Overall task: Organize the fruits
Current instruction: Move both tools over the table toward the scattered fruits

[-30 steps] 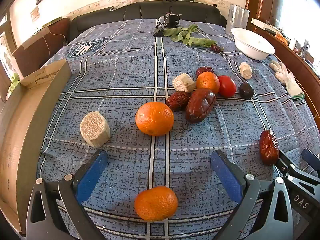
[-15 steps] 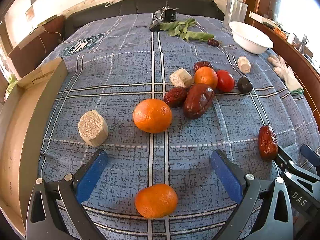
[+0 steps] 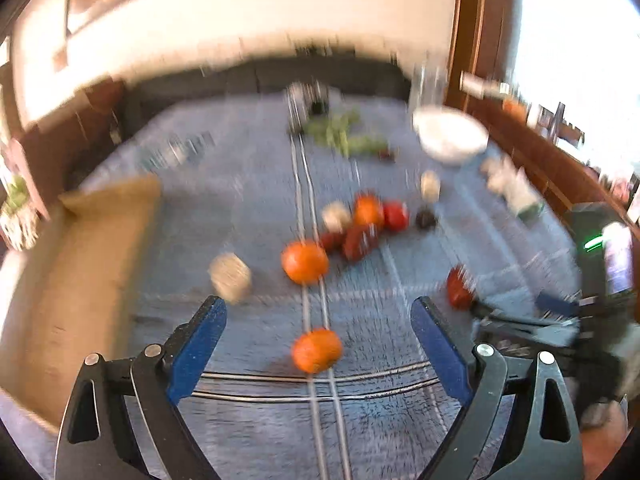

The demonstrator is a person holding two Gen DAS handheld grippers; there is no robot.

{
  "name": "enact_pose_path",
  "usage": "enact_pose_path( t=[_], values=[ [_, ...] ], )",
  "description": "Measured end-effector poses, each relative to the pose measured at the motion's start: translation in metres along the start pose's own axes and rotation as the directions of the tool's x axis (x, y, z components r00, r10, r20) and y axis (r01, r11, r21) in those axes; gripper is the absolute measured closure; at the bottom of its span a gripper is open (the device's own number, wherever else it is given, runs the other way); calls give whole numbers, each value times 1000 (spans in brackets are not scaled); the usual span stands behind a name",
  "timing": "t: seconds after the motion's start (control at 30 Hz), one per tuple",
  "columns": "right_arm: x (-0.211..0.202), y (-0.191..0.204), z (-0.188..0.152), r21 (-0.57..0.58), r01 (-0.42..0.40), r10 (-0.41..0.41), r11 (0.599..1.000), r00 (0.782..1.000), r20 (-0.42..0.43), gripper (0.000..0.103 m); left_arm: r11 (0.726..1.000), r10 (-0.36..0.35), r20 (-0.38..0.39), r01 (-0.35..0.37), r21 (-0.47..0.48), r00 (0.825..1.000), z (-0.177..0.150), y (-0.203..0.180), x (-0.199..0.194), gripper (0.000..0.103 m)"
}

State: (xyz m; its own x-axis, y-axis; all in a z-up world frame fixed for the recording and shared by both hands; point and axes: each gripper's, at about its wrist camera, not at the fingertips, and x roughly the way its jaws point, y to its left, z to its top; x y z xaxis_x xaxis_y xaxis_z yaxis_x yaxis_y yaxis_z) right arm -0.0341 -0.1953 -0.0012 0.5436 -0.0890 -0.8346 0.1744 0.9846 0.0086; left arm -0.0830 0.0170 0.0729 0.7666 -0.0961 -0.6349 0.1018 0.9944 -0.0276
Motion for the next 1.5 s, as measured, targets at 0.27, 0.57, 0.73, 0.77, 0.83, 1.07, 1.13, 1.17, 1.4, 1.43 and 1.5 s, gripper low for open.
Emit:
enact_pose_path(
  t=[0.27,0.57,0.73,0.77,0.83,1.07,1.13,1.17,1.4,1.43,1.5],
  values=[
    [-57,10,-23,-6,-51,51,999,984,172,7,990,141,278,-129,-62,950,13,31,-85,9],
    [-160,33,-42,-54,-130,139,990,843,520,0,981,190,371,-165,-99,909,8,42,-122,9],
    [-172,32,-37,-44,-234,225,971,840,494,0,971,239,421,-205,-125,875,7,48,-140,0],
    [-173,34,-37,-45,-237,227,971,838,496,0,969,245,425,-211,-126,871,6,50,-141,0],
    [-174,39,-42,-55,-218,215,974,838,502,0,972,235,426,-203,-119,874,3,50,-141,0],
    [-156,33,-46,-31,-254,242,967,868,433,0,987,149,291,-127,-94,945,-1,70,-107,0],
    [-147,28,-47,-13,-267,249,964,879,408,0,987,144,260,-119,-109,955,-3,77,-96,0],
    [-143,27,-48,-8,-262,243,965,884,398,0,986,142,240,-116,-120,960,-3,82,-89,0],
    [-114,25,-46,9,-271,253,963,909,330,0,988,98,131,-81,-134,987,-11,88,-51,0],
    [-111,26,-46,6,-270,253,963,911,325,0,990,90,117,-75,-120,989,-11,85,-46,0],
    [-105,27,-46,-1,-278,264,961,913,312,0,994,69,101,-59,-94,993,-11,79,-40,0]
  ],
)
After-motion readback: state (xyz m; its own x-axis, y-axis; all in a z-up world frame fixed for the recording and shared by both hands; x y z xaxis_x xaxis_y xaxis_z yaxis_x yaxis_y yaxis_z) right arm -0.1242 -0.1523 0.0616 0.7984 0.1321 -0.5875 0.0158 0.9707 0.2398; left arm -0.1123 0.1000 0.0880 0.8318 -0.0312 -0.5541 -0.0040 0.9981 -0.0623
